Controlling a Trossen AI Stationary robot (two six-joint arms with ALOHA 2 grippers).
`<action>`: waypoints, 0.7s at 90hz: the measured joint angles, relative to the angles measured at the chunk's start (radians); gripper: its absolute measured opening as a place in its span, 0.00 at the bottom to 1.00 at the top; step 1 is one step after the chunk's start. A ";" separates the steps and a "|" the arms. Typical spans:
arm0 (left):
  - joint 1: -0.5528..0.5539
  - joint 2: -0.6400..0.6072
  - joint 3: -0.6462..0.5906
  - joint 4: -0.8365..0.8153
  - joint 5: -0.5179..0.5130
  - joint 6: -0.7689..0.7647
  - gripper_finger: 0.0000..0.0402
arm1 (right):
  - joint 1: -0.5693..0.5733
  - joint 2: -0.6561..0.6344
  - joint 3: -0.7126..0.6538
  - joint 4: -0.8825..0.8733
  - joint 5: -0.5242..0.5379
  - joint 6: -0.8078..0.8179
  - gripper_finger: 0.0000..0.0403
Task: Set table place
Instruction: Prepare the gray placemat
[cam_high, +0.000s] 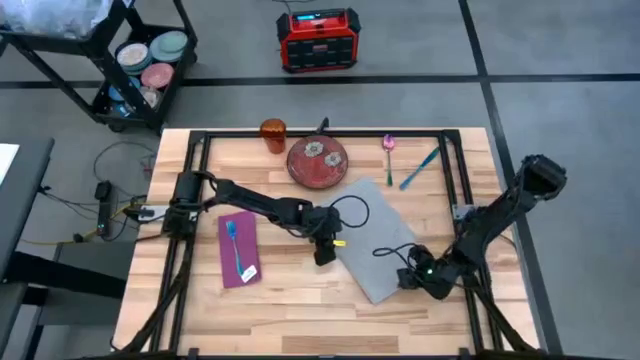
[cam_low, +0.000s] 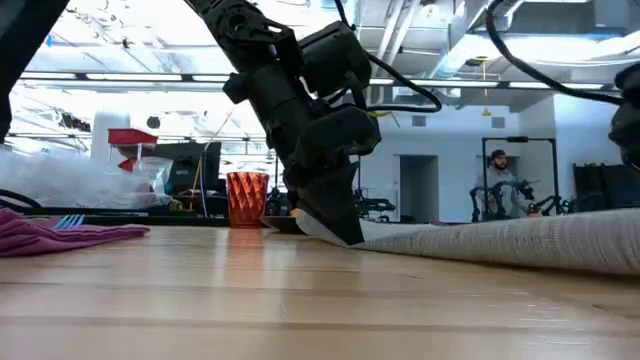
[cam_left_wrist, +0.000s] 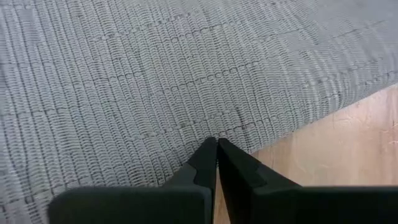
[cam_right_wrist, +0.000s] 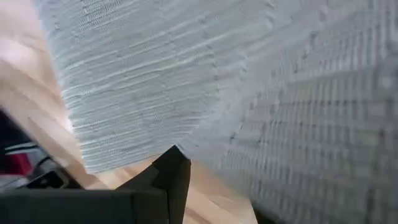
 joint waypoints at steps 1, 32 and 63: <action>0.000 0.000 0.000 0.000 -0.001 0.000 0.00 | -0.001 0.005 0.000 0.011 0.004 0.000 0.31; 0.000 -0.001 0.000 0.037 0.002 -0.040 0.00 | 0.008 0.032 -0.001 0.150 0.095 -0.010 0.31; 0.000 0.000 0.000 0.058 0.001 -0.044 0.00 | 0.058 -0.120 0.000 -0.022 0.217 -0.004 0.31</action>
